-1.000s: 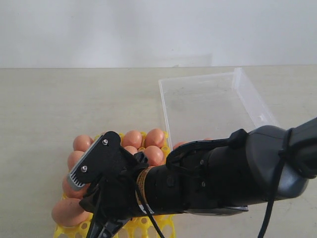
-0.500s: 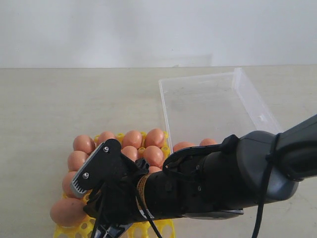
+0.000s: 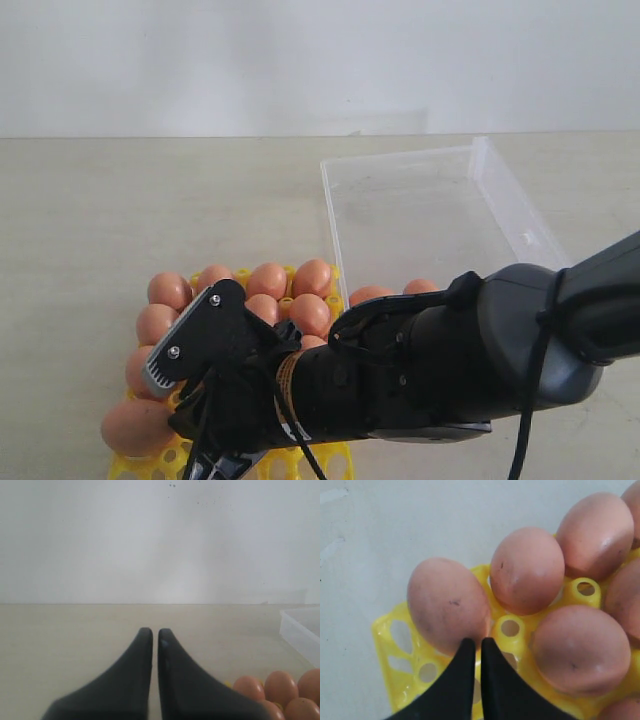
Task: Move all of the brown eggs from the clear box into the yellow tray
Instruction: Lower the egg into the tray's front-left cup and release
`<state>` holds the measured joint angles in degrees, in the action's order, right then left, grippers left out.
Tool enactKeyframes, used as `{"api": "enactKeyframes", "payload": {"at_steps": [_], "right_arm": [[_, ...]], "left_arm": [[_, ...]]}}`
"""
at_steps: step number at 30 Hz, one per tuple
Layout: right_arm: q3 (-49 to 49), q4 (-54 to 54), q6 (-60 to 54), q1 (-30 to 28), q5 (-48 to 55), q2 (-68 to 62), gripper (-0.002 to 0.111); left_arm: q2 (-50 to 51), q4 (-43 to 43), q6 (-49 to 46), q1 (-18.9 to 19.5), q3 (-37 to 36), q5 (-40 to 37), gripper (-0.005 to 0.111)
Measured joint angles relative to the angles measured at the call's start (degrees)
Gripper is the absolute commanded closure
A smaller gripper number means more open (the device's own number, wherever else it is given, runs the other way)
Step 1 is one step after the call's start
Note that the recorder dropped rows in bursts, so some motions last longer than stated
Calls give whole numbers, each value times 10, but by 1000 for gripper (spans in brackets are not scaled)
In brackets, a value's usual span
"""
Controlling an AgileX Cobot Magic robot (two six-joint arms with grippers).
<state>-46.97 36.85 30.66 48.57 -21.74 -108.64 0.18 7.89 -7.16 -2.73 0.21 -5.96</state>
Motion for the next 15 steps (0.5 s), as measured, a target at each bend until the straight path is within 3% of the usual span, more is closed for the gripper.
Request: {"api": "enactKeyframes", "payload": {"at_steps": [15], "right_arm": [[0, 0, 20, 0, 0, -10, 108]], "left_arm": [[0, 0, 0, 0, 0, 0, 103]]}}
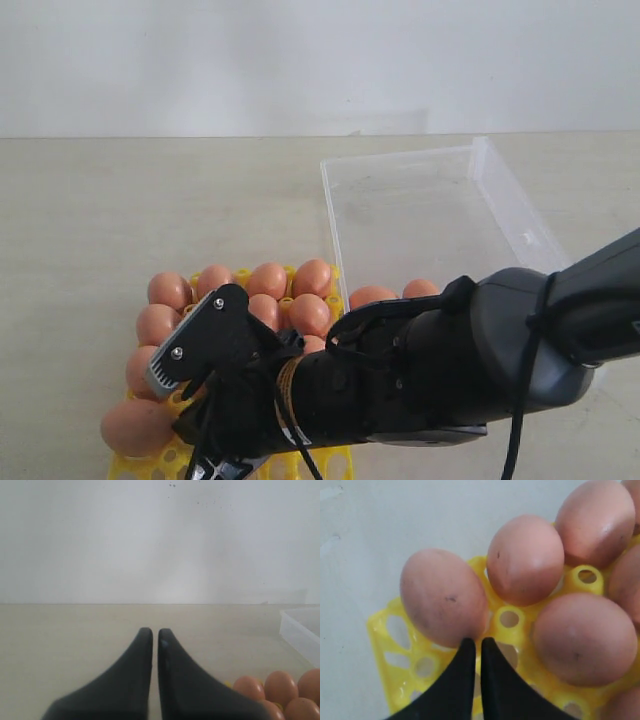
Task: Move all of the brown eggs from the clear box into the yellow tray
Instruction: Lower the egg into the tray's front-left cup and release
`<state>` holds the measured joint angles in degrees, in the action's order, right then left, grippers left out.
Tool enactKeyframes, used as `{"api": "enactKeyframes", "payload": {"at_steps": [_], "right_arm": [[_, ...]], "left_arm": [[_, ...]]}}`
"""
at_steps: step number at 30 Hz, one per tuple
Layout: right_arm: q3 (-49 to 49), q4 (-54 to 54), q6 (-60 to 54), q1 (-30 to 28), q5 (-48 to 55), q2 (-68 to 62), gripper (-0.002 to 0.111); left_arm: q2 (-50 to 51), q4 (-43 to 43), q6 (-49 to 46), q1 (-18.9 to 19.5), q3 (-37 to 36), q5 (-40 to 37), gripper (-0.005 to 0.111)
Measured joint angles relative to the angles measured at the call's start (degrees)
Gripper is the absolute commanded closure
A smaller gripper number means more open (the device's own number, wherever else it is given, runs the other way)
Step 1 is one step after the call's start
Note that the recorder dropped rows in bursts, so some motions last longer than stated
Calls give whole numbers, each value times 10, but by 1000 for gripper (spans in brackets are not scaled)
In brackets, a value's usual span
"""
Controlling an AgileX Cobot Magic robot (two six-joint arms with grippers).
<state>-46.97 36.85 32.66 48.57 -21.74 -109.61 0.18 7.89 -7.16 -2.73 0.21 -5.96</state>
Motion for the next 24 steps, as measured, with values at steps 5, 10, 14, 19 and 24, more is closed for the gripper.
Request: {"api": "enactKeyframes", "payload": {"at_steps": [5, 10, 14, 19, 24], "right_arm": [[0, -2, 13, 2, 0, -12, 108], [0, -11, 18, 6, 5, -12, 108], [0, -16, 18, 6, 6, -12, 108], [1, -18, 16, 6, 18, 6, 108], [1, -50, -60, -8, 64, 106, 108]], "left_arm": [[0, 0, 0, 0, 0, 0, 103], [0, 0, 0, 0, 0, 0, 103], [0, 0, 0, 0, 0, 0, 103], [0, 0, 0, 0, 0, 0, 103], [0, 0, 0, 0, 0, 0, 103]]}}
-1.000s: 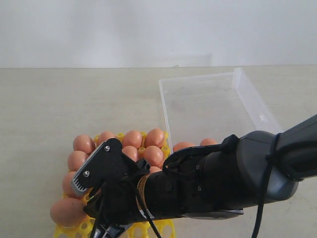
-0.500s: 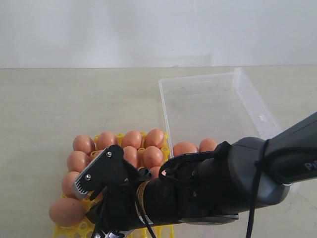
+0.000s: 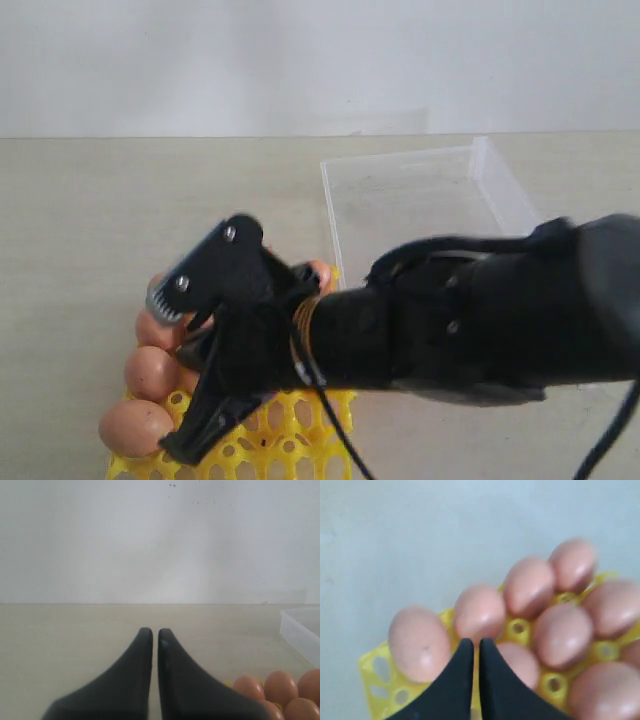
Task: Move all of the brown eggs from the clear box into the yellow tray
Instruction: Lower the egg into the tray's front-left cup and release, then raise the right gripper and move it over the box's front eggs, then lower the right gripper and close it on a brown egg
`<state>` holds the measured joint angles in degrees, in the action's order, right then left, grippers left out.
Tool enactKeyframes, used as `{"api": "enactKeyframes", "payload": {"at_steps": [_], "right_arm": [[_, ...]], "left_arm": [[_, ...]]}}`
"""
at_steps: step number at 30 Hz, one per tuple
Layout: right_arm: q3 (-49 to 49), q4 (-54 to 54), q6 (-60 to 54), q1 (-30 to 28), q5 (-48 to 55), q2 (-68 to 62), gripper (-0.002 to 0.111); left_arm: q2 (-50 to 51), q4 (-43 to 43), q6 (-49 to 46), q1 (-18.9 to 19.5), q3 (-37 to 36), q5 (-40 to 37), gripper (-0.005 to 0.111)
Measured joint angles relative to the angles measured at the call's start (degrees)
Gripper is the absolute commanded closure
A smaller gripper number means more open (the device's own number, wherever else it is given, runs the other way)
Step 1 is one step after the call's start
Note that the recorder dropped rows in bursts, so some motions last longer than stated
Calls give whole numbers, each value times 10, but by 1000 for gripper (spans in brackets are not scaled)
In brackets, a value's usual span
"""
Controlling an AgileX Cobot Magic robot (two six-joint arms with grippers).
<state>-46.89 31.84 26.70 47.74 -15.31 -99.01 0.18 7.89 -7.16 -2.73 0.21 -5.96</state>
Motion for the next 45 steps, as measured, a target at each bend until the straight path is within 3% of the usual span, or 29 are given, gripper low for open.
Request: {"api": "enactKeyframes", "payload": {"at_steps": [6, 11, 14, 19, 21, 24, 26, 30, 45], "right_arm": [[-1, -25, -72, -111, 84, 109, 108], [-4, -40, -3, -272, 105, 94, 108], [-24, -35, 6, -314, 160, 53, 108], [-86, -35, -32, -305, 245, -12, 105], [-110, -42, -52, -289, 274, -30, 92], [-140, -81, -123, -262, 347, -41, 64], [-156, -112, -209, -245, 420, -43, 55], [-181, -178, -321, -223, 506, -45, 54], [-248, -239, -432, -220, 616, -131, 54]], "left_arm": [[0, 0, 0, 0, 0, 0, 103], [0, 0, 0, 0, 0, 0, 103], [0, 0, 0, 0, 0, 0, 103], [0, 0, 0, 0, 0, 0, 103], [0, 0, 0, 0, 0, 0, 103], [0, 0, 0, 0, 0, 0, 103], [0, 0, 0, 0, 0, 0, 103], [0, 0, 0, 0, 0, 0, 103], [0, 0, 0, 0, 0, 0, 103]]}}
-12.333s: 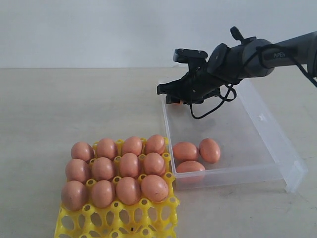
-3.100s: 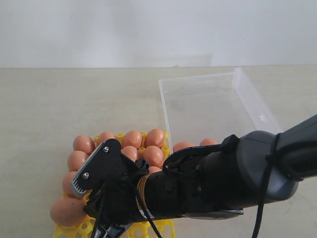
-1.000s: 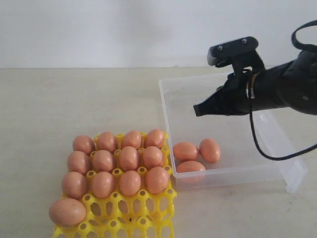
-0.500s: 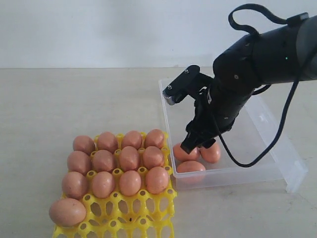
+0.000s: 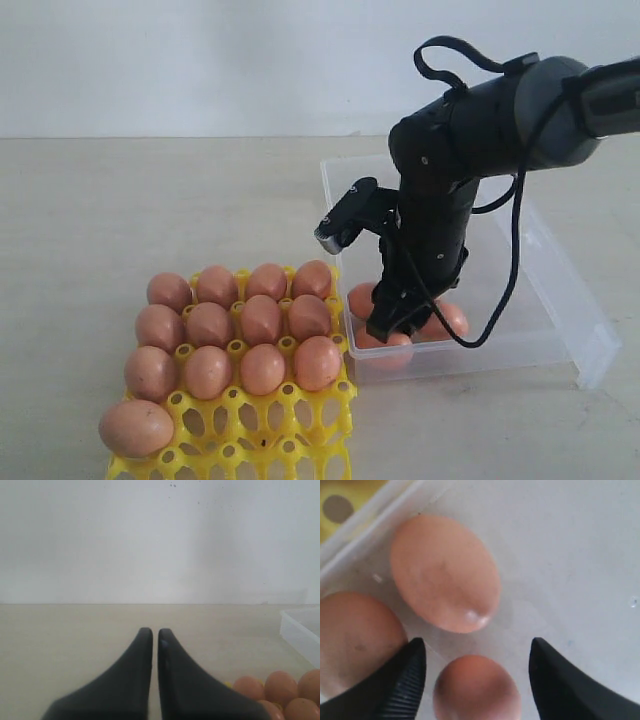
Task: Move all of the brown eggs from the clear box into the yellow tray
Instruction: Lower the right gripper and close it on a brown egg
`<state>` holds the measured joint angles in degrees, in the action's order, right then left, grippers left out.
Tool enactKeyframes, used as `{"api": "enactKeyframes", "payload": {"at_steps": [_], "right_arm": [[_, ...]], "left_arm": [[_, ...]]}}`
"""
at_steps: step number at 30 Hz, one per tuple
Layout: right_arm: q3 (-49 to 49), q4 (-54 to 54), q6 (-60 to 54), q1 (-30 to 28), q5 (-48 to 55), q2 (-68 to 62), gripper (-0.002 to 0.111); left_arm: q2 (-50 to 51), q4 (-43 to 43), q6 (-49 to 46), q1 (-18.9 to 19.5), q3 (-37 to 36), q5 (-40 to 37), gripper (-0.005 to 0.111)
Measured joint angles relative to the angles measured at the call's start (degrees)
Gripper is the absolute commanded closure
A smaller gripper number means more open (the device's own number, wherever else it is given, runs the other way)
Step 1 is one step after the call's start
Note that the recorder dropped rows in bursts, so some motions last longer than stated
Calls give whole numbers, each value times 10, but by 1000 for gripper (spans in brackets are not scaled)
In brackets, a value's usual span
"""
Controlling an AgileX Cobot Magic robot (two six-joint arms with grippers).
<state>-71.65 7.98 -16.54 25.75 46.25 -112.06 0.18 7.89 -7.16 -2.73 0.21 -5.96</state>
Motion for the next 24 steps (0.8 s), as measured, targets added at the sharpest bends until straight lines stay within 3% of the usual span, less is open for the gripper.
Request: {"api": "enactKeyframes", "payload": {"at_steps": [4, 8, 24], "right_arm": [[-7, -3, -56, 0, -8, 1, 54], [-8, -5, -117, 0, -51, 1, 42], [-8, -5, -207, 0, -152, -15, 42]], "left_arm": [[0, 0, 0, 0, 0, 0, 103], [0, 0, 0, 0, 0, 0, 103], [0, 0, 0, 0, 0, 0, 103]]}}
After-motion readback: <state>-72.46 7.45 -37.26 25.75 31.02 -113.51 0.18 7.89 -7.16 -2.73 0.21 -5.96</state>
